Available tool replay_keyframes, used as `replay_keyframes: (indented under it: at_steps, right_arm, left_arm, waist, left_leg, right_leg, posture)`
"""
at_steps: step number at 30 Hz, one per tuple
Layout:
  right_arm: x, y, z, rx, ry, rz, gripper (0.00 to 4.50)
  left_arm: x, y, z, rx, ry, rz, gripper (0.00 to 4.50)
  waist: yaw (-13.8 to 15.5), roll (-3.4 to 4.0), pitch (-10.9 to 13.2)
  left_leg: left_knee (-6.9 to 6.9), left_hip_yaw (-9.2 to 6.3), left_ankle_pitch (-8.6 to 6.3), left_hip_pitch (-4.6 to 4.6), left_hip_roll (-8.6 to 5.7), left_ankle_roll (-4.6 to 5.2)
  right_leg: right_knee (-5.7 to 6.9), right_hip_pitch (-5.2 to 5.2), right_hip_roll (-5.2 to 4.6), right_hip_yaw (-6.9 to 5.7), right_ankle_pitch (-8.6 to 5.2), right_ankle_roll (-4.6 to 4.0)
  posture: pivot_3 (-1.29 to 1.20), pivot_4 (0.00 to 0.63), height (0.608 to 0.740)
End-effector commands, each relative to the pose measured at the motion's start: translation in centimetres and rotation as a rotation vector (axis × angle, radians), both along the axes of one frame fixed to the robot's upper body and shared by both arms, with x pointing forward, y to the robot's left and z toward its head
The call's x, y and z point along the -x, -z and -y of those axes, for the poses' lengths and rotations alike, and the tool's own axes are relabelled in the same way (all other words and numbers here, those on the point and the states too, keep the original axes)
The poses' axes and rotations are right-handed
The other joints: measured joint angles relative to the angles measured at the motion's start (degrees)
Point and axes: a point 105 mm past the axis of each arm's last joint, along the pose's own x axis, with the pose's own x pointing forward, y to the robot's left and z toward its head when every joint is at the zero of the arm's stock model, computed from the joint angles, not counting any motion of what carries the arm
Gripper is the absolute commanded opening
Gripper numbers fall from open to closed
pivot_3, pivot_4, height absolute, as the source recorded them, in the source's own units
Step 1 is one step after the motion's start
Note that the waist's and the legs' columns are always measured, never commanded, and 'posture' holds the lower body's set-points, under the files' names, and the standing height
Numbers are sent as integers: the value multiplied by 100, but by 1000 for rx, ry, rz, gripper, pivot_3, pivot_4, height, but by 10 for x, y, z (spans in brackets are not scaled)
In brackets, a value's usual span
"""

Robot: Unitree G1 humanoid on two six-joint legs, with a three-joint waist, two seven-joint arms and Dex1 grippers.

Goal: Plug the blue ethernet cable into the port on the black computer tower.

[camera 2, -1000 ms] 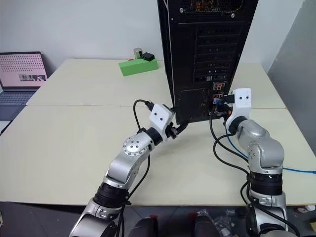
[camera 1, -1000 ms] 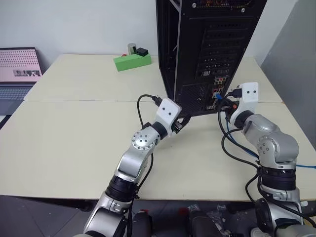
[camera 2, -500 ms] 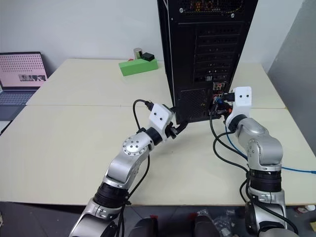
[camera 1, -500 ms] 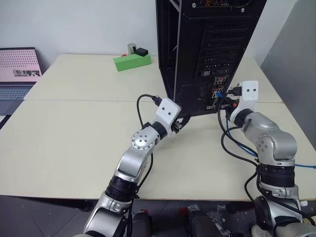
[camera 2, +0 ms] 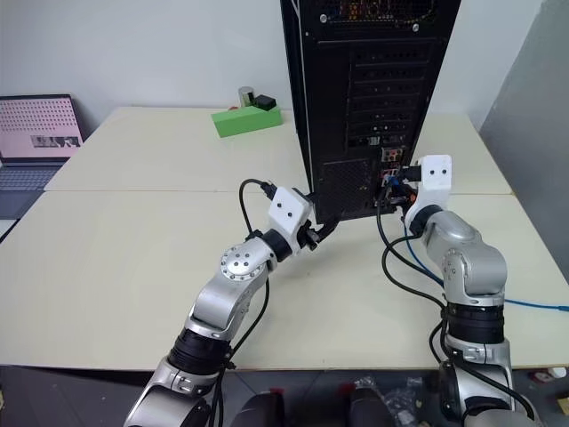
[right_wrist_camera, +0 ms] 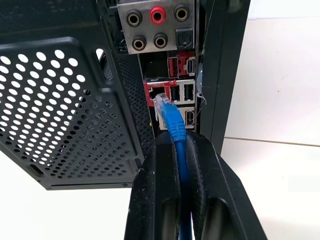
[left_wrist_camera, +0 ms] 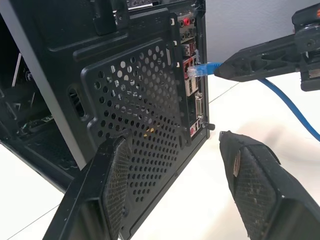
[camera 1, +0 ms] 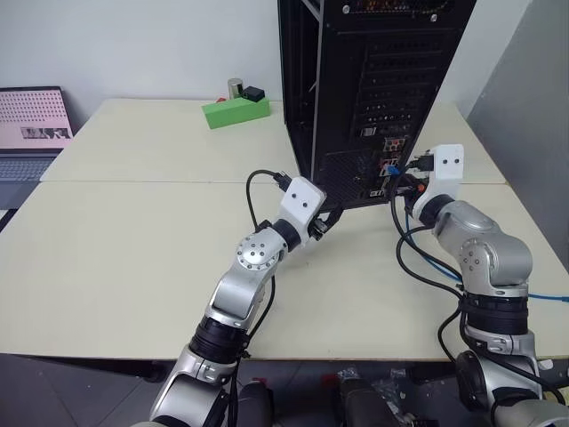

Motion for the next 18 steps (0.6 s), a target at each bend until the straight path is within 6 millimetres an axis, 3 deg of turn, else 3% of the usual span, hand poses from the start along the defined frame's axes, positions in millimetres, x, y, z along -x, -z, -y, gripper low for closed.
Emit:
replay_keyframes:
  at_steps: [1, 18]
  right_arm:
    - [2, -32, 2, -11, 12, 110, 0]
    - [0, -25, -11, -26, 31, 93, 0]
  left_arm:
    - [6, -17, 2, 20, 18, 70, 2952]
    - [6, -17, 4, 25, 23, 66, 2952]
  waist:
    - [-7, 0, 0]
    - [-10, 0, 0]
  left_leg:
    - [0, 0, 0, 0, 0, 0]
    - [0, 2, 0, -2, 0, 0]
  right_leg:
    - [0, 0, 0, 0, 0, 0]
    - [-2, -2, 0, 1, 0, 0]
  posture:
    - [0, 150, 740]
    - [0, 150, 740]
